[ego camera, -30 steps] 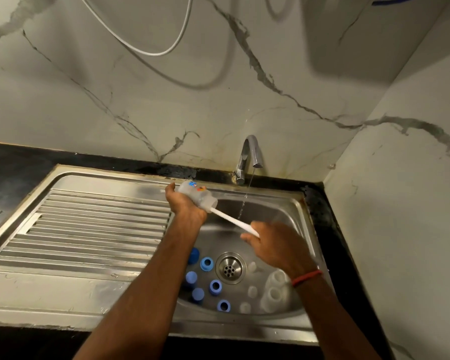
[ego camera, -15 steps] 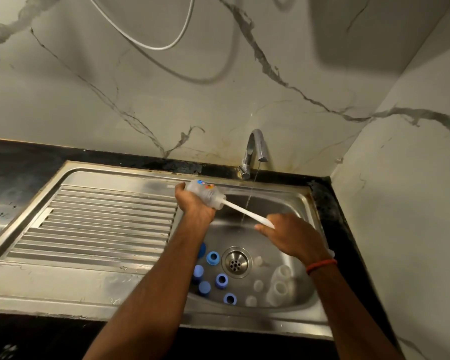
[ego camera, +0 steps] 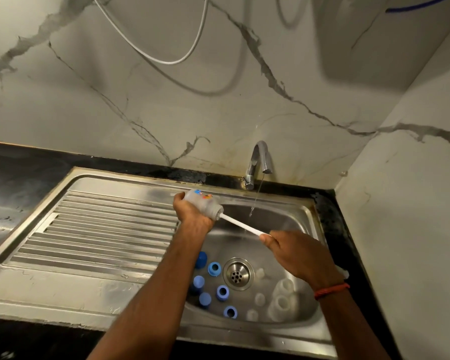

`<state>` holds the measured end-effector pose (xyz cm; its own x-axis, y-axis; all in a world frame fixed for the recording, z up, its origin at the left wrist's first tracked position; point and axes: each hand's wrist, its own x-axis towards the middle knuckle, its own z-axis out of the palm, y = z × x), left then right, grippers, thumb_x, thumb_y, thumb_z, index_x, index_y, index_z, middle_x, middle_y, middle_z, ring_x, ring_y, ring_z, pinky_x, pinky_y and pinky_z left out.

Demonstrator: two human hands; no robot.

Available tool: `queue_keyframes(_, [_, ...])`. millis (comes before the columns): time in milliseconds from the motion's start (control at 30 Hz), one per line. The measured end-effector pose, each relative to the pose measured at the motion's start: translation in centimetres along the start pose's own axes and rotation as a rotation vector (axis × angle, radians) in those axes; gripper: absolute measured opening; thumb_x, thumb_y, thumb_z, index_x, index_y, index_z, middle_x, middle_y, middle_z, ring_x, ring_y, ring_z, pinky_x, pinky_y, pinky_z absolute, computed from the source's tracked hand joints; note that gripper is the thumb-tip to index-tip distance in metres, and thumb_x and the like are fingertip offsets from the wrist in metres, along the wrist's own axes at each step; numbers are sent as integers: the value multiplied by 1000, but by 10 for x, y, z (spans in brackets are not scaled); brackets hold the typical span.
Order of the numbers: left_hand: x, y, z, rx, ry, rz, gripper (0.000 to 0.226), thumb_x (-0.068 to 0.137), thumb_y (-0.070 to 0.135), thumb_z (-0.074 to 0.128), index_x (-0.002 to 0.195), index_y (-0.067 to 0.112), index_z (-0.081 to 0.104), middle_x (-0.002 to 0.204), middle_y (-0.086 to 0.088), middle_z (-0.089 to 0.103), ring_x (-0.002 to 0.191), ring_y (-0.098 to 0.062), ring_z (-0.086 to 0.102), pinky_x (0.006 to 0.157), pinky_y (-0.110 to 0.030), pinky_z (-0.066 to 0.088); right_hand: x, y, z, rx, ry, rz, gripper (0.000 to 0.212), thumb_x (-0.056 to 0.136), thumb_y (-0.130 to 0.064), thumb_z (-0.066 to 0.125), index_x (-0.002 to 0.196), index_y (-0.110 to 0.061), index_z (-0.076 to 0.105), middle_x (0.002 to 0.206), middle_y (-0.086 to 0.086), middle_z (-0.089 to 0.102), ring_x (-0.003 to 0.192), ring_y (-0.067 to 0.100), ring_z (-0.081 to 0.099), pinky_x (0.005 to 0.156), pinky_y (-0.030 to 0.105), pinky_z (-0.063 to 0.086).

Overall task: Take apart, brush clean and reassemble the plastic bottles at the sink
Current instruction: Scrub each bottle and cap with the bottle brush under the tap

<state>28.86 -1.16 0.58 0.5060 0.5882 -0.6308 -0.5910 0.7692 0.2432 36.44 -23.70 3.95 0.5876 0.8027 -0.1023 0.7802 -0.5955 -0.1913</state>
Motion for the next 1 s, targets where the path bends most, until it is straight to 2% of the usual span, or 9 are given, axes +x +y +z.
queue_keyframes(100, [1,-1,6,39,-9,10,36,93,41,49,69,15,48,57,-1,47,49,-17,50,54,-22,47,6,-4,4,1,28,-13,49,101,-60,26,72,-25,43,68,-2,55,66,18,56,58,33,39])
queue_keyframes(233, [12,13,-4,-2,47,39,34,89,46,55,87,12,57,93,-12,56,91,-29,59,94,-39,51,-3,13,4,59,5,20,55,97,-66,24,69,-23,44,66,-3,55,64,15,56,63,38,49])
queue_keyframes(267, [12,11,-5,17,58,40,35,90,46,55,90,11,57,95,-12,56,94,-29,59,96,-41,51,-5,13,4,51,5,12,55,97,-66,24,70,-23,45,66,-3,55,65,16,57,65,39,51])
queue_keyframes(367, [5,1,2,68,27,27,34,90,46,53,85,13,56,78,-6,51,72,-22,55,71,-31,51,2,1,5,23,18,-8,52,100,-62,26,73,-22,48,71,0,60,67,17,58,61,34,46])
queue_keyframes(500, [11,17,-1,21,56,48,33,91,45,55,88,13,56,97,-11,56,101,-30,60,98,-40,49,0,9,-2,88,-21,11,55,100,-61,30,67,-20,46,67,1,58,66,18,58,63,36,46])
queue_keyframes(567, [10,20,-3,0,56,57,33,91,46,55,92,13,57,101,-12,58,105,-31,61,102,-43,49,-5,12,-4,75,-37,21,56,99,-63,28,67,-21,45,66,0,56,66,17,58,65,37,48])
queue_keyframes(700, [7,9,7,17,17,17,36,89,47,55,87,11,58,78,-5,54,70,-21,58,70,-29,54,6,-1,2,21,9,1,52,100,-62,25,73,-24,48,70,-1,59,65,13,56,55,29,37])
queue_keyframes(867, [16,25,-4,-70,-10,49,42,91,52,56,100,11,59,121,-16,58,114,-32,59,103,-48,49,0,21,6,133,-36,50,55,99,-63,32,66,-21,45,63,-1,54,60,12,53,60,31,42])
queue_keyframes(1000, [18,33,-13,-127,54,119,58,91,64,53,122,15,54,125,-18,59,111,-37,59,101,-58,49,-2,58,12,269,19,204,58,91,-70,28,76,-24,60,72,-5,65,71,13,63,75,39,54])
